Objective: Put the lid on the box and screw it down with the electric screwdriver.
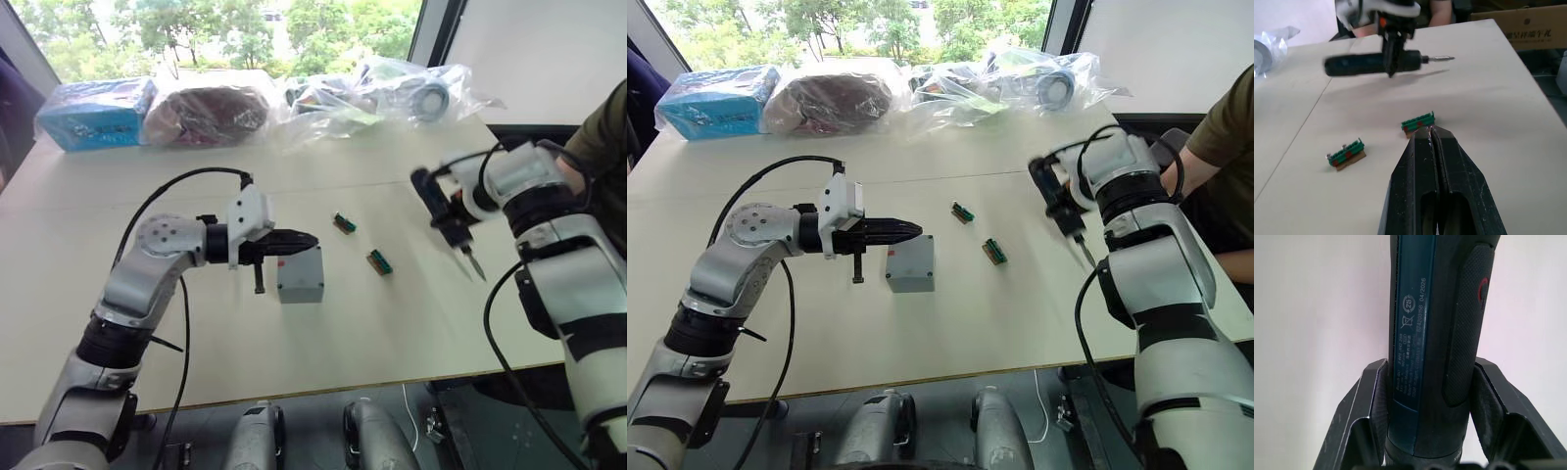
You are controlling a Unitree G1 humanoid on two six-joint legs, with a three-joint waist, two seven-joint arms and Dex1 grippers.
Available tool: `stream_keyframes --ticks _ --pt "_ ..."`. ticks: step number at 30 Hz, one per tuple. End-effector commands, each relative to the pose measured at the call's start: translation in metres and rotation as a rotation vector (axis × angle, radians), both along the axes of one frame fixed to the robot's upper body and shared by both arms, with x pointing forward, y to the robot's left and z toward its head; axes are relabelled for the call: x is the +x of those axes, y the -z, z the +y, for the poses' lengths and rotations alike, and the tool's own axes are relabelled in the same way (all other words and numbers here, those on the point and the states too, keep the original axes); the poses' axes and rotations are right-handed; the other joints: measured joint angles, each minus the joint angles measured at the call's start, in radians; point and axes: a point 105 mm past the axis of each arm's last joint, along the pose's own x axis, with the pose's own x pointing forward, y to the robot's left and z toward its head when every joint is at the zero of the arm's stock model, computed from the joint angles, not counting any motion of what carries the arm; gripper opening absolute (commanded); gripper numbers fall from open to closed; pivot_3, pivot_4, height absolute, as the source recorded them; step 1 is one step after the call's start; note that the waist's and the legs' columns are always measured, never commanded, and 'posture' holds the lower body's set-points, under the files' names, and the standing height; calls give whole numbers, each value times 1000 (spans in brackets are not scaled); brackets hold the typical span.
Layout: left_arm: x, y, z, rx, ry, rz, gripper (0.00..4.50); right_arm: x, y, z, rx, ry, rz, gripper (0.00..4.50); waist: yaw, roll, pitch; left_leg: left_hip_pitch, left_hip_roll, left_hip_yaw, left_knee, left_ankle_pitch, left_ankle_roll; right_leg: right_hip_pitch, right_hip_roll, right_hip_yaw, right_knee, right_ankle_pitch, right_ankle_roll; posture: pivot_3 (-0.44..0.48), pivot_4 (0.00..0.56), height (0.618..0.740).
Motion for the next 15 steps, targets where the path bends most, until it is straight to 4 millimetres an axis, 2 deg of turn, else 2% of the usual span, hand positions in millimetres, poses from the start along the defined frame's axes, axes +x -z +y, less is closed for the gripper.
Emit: stream_keyframes --ticks 1,5,8,11,13,15 --pt "2 -9 5 -5 4 -38 0 -3 -97 46 164 -175 -470 1787 2 0 0 0 0 0 0 0 0 0 1 0 0 0 0 0 150 740" --pt "7 -4 7 22 12 -20 0 -30 -140 77 436 -251 -729 1787 8 -1 -1 0 1 1 0 0 -1 1 1 -2 -1 0 0 0 150 740" --pt "11 2 9 36 11 -1 0 -45 -153 87 597 -253 -838 1787 14 -1 -1 0 0 1 1 1 -1 4 -1 -3 -1 0 0 0 150 740" --pt "17 13 8 61 10 29 0 -67 -149 103 661 -345 -989 1787 24 -2 -1 0 -1 0 3 1 -1 5 -2 -3 -2 1 1 0 150 740" --pt "18 18 7 69 16 46 0 -75 -140 113 646 -394 -1037 1787 27 -2 -1 0 -1 0 3 1 -1 6 -2 -3 -2 1 1 0 150 740" --pt "21 24 6 75 14 58 0 -88 -121 126 651 -489 -1041 1787 26 -2 -1 0 -1 0 2 1 -1 6 -2 -3 -2 1 1 0 150 740"
